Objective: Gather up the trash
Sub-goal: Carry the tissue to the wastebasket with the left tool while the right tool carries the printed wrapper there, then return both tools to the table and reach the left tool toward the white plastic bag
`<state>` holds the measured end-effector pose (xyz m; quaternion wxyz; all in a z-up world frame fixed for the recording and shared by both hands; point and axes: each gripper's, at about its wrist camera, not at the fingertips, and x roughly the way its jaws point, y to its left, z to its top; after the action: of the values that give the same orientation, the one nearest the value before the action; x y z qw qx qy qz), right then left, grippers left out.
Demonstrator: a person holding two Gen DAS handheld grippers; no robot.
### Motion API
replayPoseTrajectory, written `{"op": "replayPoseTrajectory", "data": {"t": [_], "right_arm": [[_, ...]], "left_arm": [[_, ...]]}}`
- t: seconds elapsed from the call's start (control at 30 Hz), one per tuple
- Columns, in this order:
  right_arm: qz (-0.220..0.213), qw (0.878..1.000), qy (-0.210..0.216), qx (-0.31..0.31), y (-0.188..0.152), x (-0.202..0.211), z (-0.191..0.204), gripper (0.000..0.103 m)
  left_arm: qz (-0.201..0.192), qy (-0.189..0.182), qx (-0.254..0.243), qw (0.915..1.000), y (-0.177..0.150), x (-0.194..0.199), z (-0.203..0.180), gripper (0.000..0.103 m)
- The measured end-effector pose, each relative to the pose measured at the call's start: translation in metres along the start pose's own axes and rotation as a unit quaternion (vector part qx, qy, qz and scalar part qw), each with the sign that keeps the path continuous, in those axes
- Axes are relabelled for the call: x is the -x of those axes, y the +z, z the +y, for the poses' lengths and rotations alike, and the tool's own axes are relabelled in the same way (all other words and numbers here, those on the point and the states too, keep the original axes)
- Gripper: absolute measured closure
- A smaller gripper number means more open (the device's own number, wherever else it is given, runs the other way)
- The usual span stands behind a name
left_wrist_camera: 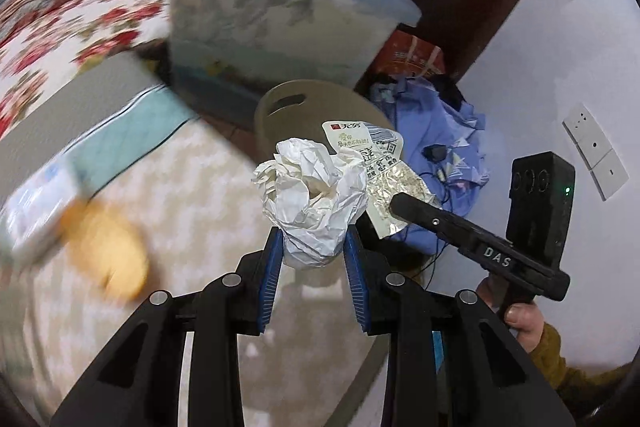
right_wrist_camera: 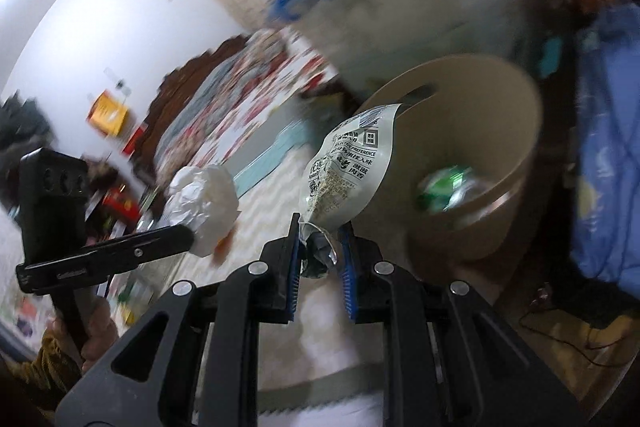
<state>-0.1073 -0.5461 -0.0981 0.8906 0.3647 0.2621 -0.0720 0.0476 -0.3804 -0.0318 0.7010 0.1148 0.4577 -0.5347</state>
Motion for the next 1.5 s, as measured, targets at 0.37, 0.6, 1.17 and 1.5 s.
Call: {"op": "replayPoseTrajectory", "data": {"t": [0.37,0.6,1.17,1.5], "right_arm": [[-0.064,0.994,-0.064,-0.057,0.034,0.002,-0.037,0.027],[-0.073,0.995,-0.033,-0.062,0.02,0.015,-0.025,0.029],[0.076,0.994,0.073,0.034,-0.047,-0.058,0.101,0.033],[0.131,0.973,0.125,0.143,-0.081,-0.095,0.215,0.032]], "left_arm": [[0.003,0.027,0.001,0.9996,0.071,-0.072,-0.025,0.028],[-0.003,0.054,-0.005,0.9985,0.016,-0.036,-0.013,0.028],[-0.054,0.153,0.077,0.9837,-0.156,0.123,0.061,0.028],[-0.162,0.219,0.226,0.9354,-0.225,0.236,0.138,0.028]]}}
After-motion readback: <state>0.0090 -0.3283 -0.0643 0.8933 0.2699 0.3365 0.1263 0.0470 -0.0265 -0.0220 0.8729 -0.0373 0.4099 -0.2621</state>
